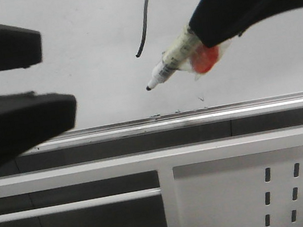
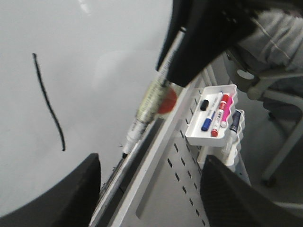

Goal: Write number 1 on whiteboard

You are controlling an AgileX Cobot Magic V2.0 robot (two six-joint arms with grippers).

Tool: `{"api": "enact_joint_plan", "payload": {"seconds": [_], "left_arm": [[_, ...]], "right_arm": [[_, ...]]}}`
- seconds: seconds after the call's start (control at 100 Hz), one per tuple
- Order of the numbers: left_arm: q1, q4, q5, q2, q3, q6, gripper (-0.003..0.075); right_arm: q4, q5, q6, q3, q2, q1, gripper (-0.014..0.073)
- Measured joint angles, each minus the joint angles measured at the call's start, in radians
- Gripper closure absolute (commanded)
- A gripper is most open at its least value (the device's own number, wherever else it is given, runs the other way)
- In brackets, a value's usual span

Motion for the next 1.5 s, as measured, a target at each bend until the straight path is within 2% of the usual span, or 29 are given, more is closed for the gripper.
{"api": "enact_joint_plan", "payload": {"seconds": [0.3, 0.69, 0.98, 1.01, 1.05, 1.08, 1.13, 1.15, 1.43, 1.5], "left_arm": [[0.000, 0.100, -0.023, 0.130, -0.107, 0.000, 0.0322], [0.000, 0.105, -0.045, 0.222, -0.126, 0.000, 0.0353], [0.000, 0.073, -0.074, 0.245, -0.130, 0.003, 0.0358], [0.000, 0.073, -0.074, 0.245, -0.130, 0.003, 0.0377], [0.000, 0.070, -0.074, 0.245, -0.130, 0.003, 0.0441], [0.000, 0.070, -0.074, 0.245, -0.130, 0.004, 0.0510], [0.000, 0.070, -0.074, 0.245, -0.130, 0.004, 0.0689], [0.000, 0.070, -0.074, 0.245, -0.130, 0.004, 0.0736], [0.000, 0.058, -0.072, 0.246, -0.130, 0.026, 0.0740], [0.000, 0.040, -0.072, 0.246, -0.130, 0.031, 0.0740]], "right_arm": [[0.179, 0.080, -0.191, -0.132, 0.063, 0.000, 0.0664], [0.291, 0.056, -0.236, -0.173, 0.088, 0.010, 0.0664], [0.320, 0.056, -0.249, -0.178, 0.088, 0.035, 0.0664], [0.321, 0.056, -0.249, -0.179, 0.088, 0.035, 0.0664], [0.322, 0.056, -0.249, -0.179, 0.088, 0.035, 0.0664], [0.324, 0.056, -0.249, -0.179, 0.088, 0.035, 0.0664], [0.324, 0.056, -0.249, -0.179, 0.088, 0.035, 0.0664], [0.326, 0.058, -0.249, -0.179, 0.088, 0.035, 0.0664], [0.333, 0.061, -0.253, -0.181, 0.088, 0.035, 0.0659], [0.331, 0.056, -0.253, -0.181, 0.088, 0.035, 0.0597]]}}
